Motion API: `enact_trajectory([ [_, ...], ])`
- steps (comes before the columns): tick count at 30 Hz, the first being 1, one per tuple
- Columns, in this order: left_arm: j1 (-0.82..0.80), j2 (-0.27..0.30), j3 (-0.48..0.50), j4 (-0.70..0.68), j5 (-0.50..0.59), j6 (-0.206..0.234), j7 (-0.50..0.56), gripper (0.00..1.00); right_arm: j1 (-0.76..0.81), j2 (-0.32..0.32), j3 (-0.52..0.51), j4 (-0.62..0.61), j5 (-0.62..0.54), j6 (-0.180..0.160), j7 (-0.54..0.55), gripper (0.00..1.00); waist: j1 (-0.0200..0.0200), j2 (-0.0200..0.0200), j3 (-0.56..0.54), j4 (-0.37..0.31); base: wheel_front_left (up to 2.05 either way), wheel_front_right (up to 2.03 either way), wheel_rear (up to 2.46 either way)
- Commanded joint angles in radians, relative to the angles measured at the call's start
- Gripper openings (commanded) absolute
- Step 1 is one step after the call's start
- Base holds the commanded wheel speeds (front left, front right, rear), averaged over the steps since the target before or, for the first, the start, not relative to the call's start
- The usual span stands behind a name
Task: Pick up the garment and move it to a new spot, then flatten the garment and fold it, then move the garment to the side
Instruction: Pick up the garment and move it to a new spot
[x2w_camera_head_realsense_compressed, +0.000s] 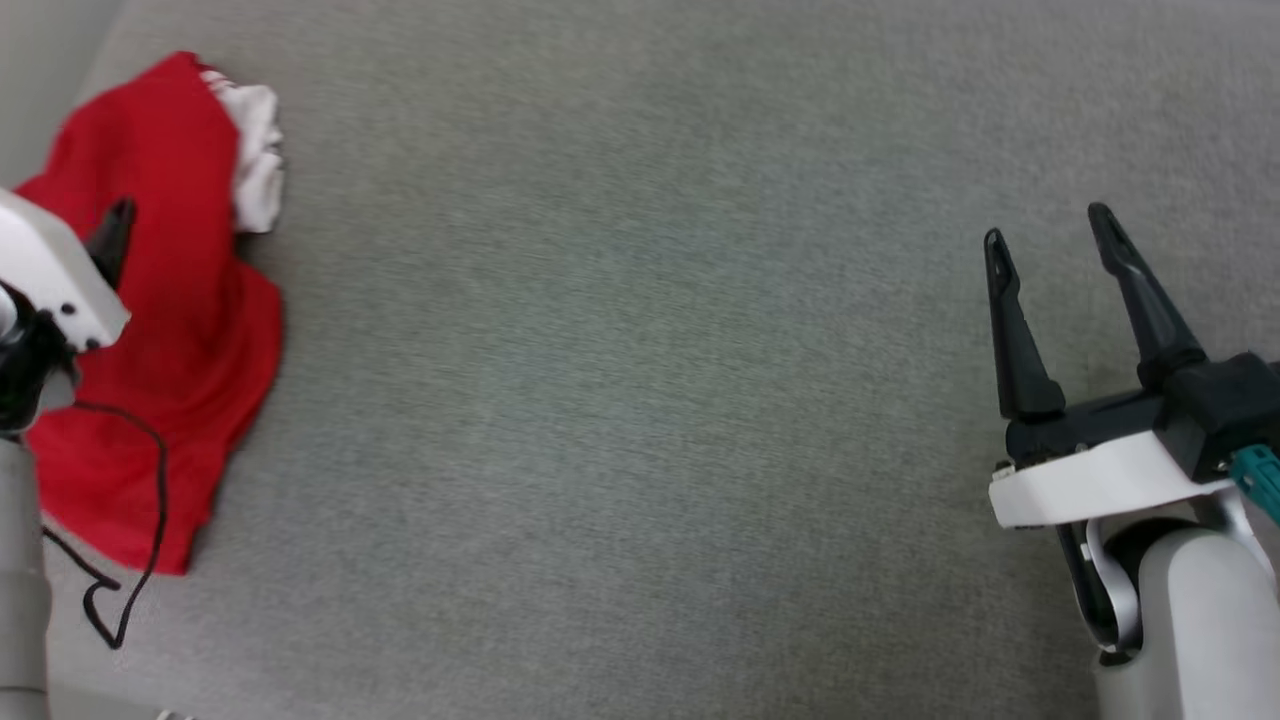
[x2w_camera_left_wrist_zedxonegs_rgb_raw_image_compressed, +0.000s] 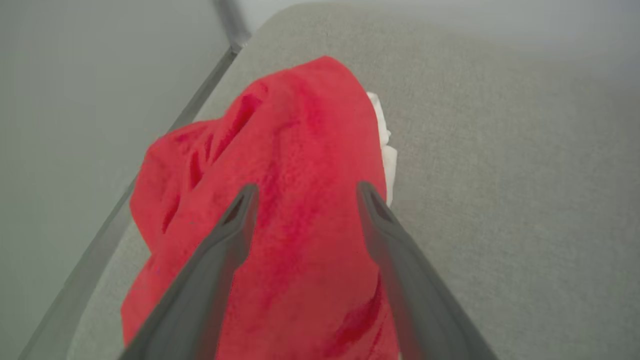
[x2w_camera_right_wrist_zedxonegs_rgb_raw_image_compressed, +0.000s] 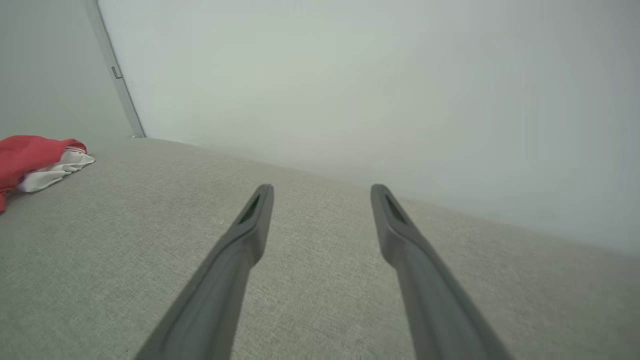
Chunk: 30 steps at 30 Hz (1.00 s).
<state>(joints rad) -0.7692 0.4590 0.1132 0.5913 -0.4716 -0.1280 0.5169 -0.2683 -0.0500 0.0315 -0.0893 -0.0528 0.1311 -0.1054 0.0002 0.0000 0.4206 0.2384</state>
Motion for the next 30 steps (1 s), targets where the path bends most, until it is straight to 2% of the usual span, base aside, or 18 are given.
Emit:
enact_trajectory([
  [1, 0.000, 0.013, 0.007, 0.026, -0.012, -0.001, 0.027, 1.00, -0.024, 0.000, 0.003, 0.004, 0.000, -0.001, -0.007, 1.00, -0.0002, 0.0000, 0.048, -0.047, 0.00, 0.00, 0.00],
  [3, 0.025, 0.036, 0.030, 0.123, -0.052, 0.006, 0.117, 1.00, -0.043, -0.001, 0.013, 0.014, 0.005, -0.001, -0.019, 1.00, -0.0002, 0.0000, 0.071, -0.071, 0.00, 0.00, 0.00],
  [5, 0.055, 0.027, 0.045, 0.230, -0.083, 0.021, 0.173, 1.00, -0.048, -0.001, 0.012, 0.023, 0.008, -0.001, -0.025, 1.00, -0.0002, 0.0000, 0.079, -0.082, 0.00, 0.00, 0.00],
  [9, 0.084, -0.002, 0.047, 0.307, -0.097, 0.034, 0.180, 1.00, -0.051, -0.001, 0.007, 0.031, 0.007, -0.001, -0.025, 1.00, -0.0002, 0.0000, 0.073, -0.082, 0.00, 0.00, 0.00],
  [10, 0.087, -0.007, 0.041, 0.319, -0.094, 0.032, 0.183, 0.96, -0.049, -0.001, 0.005, 0.033, 0.007, -0.001, -0.024, 1.00, -0.0002, 0.0000, 0.067, -0.079, 0.00, 0.00, 0.00],
  [11, 0.087, -0.003, 0.034, 0.326, -0.085, 0.033, 0.173, 0.38, -0.047, -0.001, 0.002, 0.035, 0.007, -0.001, -0.023, 1.00, -0.0002, 0.0000, 0.060, -0.077, 0.00, 0.00, 0.00],
  [12, 0.082, 0.001, 0.030, 0.330, -0.081, 0.034, 0.163, 0.00, -0.043, -0.001, 0.001, 0.036, 0.008, -0.001, -0.024, 1.00, -0.0002, 0.0000, 0.052, -0.074, 0.00, 0.00, 0.00],
  [19, 0.014, 0.069, -0.013, 0.298, -0.004, 0.039, -0.002, 0.00, -0.003, -0.001, -0.003, 0.059, 0.025, -0.001, -0.028, 1.00, -0.0002, 0.0000, -0.045, -0.054, 0.00, 0.00, 0.00],
  [24, -0.020, 0.087, -0.056, 0.268, 0.065, 0.042, -0.174, 0.00, 0.045, -0.001, -0.020, 0.077, 0.046, -0.001, -0.033, 1.00, -0.0002, 0.0000, -0.141, -0.043, 0.00, 0.00, 0.00],
  [30, -0.076, 0.082, -0.099, 0.221, 0.139, 0.079, -0.398, 0.00, 0.110, 0.000, -0.043, 0.087, 0.074, -0.001, -0.029, 1.00, -0.0002, 0.0000, -0.262, -0.043, 0.00, 0.00, 0.00],
])
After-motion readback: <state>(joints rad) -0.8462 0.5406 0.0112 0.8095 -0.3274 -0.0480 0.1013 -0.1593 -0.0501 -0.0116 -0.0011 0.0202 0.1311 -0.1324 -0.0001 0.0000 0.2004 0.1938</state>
